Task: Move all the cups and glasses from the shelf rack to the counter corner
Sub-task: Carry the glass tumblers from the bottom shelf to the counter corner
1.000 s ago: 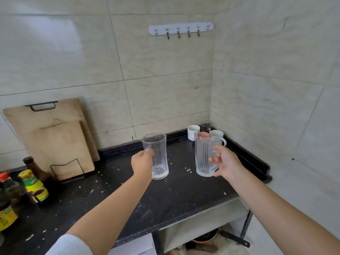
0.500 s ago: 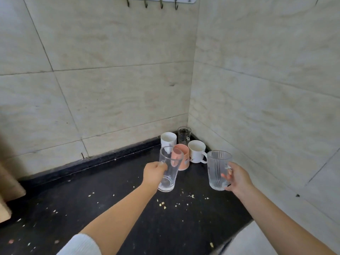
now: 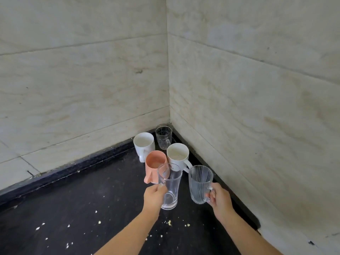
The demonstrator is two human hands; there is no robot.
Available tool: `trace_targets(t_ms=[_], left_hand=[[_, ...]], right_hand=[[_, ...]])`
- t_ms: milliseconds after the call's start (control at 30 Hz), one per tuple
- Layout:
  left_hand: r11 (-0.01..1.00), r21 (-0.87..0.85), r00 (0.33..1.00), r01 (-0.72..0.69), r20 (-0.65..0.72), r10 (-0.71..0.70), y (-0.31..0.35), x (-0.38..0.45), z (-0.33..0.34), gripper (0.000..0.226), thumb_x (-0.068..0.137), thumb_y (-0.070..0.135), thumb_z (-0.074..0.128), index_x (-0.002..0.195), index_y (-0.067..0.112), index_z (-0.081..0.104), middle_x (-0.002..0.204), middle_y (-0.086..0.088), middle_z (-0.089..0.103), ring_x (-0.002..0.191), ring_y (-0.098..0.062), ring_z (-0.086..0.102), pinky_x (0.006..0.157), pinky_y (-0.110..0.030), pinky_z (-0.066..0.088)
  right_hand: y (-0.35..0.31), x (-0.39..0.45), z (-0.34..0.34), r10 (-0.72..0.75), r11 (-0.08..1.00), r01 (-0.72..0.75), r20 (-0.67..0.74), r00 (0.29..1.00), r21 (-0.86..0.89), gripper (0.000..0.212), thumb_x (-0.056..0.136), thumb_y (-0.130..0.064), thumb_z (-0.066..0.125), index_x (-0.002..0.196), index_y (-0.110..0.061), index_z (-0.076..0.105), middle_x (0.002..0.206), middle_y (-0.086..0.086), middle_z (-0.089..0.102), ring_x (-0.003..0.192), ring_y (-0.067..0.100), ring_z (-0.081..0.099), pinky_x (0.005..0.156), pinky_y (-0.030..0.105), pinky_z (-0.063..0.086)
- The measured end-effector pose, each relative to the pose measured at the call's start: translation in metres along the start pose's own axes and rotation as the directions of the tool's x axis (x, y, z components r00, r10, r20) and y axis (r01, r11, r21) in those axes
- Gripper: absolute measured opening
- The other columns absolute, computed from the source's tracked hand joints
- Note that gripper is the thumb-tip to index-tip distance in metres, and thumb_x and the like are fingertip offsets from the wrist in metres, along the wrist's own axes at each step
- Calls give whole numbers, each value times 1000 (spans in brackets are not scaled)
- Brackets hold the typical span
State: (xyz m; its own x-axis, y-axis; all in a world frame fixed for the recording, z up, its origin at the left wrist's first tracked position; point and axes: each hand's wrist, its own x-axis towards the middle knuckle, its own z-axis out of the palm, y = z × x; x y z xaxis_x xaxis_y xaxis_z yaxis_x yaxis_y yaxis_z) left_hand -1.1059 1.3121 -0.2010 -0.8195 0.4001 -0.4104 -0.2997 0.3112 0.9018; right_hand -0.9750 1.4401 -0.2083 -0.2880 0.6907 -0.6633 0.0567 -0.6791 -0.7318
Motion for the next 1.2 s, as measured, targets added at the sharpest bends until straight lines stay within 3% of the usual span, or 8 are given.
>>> trace_targets(t_ms=[333,533,767,900,933,1033,1133,1200], left_hand=[[985,-159,985,64,-146,-88,-24,16,37,40,77,-13,45,41,5,46,35,4,35,49,-16,27,50,-26,24],[992,-82,992,92,-74,-98,-30,12,50,48,77,-9,54,36,9,40,43,-3,35,50,-15,29,55,-27,27],[976,32,975,214,-62,-212,-26,18,55,40,77,-3,50,44,13,35,54,-3,29,57,-15,26,56,-26,24],[949,280,989,147,-6,-151,-26,16,46,17,84,9,52,68,8,48,71,-8,44,63,-15,37,59,-25,30],[919,382,993,100,25,-118,-24,15,42,13,85,11,54,73,9,48,74,-6,48,69,-17,42,64,-25,33],[809,586,989,-36,140,-57,-14,5,21,11,82,12,59,84,16,49,94,-1,58,90,-17,50,77,-24,38],[623,766,972,-156,231,-41,-6,-11,-10,37,82,9,55,118,10,51,128,-8,52,116,-22,48,95,-27,40],[485,866,985,-126,165,-39,-1,-29,-40,43,85,11,49,128,11,46,134,-10,46,123,-26,44,102,-33,38]], right_hand=[[-4,50,6,9,971,-24,-62,998,-237,44,86,-1,49,44,-8,38,53,7,36,55,19,34,59,27,31],[4,54,-6,-286,834,332,168,943,-442,41,94,-15,45,53,-16,47,60,-1,52,66,16,50,60,20,37],[-1,53,-9,-428,580,534,328,842,-615,17,95,-12,44,82,-3,53,82,9,54,80,23,52,64,24,36],[-11,42,-9,-611,350,674,387,691,-651,23,87,2,53,109,10,55,108,16,55,93,19,49,71,7,38],[-13,37,-8,-666,275,715,409,624,-643,25,83,7,56,108,13,55,109,21,56,95,23,51,74,8,41],[-13,20,1,-724,60,810,534,438,-583,21,67,19,62,88,16,61,101,32,62,94,43,60,81,35,52],[-12,0,20,-698,-63,885,654,292,-462,14,62,12,59,75,11,62,89,27,67,90,33,63,84,30,40],[-7,-18,40,-634,-78,927,736,238,-367,14,63,13,61,76,9,63,81,23,68,78,34,66,74,27,46]])
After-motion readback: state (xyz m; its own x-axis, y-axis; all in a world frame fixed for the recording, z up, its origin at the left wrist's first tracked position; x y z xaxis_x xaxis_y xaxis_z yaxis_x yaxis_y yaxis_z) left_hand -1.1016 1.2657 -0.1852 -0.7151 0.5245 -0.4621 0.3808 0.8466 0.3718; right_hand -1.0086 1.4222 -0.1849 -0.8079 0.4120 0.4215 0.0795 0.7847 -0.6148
